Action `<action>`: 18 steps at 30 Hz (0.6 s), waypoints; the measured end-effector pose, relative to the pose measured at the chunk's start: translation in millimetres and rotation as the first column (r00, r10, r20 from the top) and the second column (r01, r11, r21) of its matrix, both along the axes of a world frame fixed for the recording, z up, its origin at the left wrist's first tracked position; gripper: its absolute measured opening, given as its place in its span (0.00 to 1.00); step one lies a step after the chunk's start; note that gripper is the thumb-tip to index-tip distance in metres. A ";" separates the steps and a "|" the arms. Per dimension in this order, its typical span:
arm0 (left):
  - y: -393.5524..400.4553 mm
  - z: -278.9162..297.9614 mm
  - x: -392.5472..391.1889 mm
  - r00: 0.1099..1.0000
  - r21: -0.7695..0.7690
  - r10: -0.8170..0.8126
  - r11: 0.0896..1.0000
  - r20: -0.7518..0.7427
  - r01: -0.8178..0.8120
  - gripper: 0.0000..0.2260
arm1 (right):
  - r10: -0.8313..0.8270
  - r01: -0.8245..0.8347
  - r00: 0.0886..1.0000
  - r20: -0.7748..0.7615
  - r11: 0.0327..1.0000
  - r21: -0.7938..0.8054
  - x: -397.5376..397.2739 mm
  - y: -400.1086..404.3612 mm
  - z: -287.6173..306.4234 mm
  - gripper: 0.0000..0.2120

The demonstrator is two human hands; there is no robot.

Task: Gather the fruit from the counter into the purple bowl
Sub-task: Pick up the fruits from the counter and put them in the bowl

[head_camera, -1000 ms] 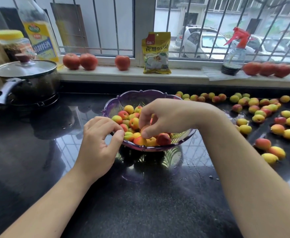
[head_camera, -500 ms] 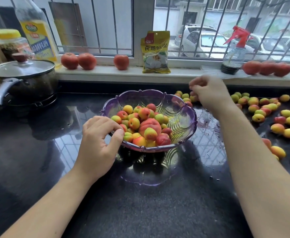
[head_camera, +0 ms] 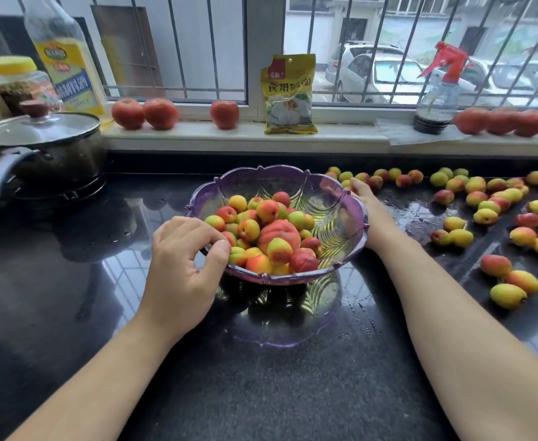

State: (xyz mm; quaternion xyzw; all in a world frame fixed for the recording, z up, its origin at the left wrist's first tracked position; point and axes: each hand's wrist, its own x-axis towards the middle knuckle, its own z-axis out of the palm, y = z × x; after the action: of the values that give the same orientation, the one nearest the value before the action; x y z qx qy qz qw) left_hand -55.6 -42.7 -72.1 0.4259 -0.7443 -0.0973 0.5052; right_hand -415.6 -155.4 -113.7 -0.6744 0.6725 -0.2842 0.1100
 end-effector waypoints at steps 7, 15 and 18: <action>1.3 1.4 0.8 1.000 -0.006 -0.004 1.000 -0.004 0.004 0.13 | -0.241 0.243 0.970 0.031 0.962 -0.125 36.1 28.8 44.0 0.13; 2.1 3.5 -0.2 1.000 0.010 -0.010 1.000 -0.029 0.010 0.11 | 0.233 -0.193 0.887 0.399 0.971 -0.140 78.7 91.5 174.4 0.13; 3.3 4.7 0.7 0.999 0.016 -0.020 1.000 -0.051 0.020 0.12 | 0.440 -0.445 0.892 0.101 0.895 0.031 135.3 109.6 178.8 0.11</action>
State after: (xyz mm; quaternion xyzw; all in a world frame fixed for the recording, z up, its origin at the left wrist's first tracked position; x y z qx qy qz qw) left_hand -55.0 -39.4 -67.4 0.4199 -0.7347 -0.1192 0.5193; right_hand -280.2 -45.8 65.0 -0.7928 0.5031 -0.2643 0.2203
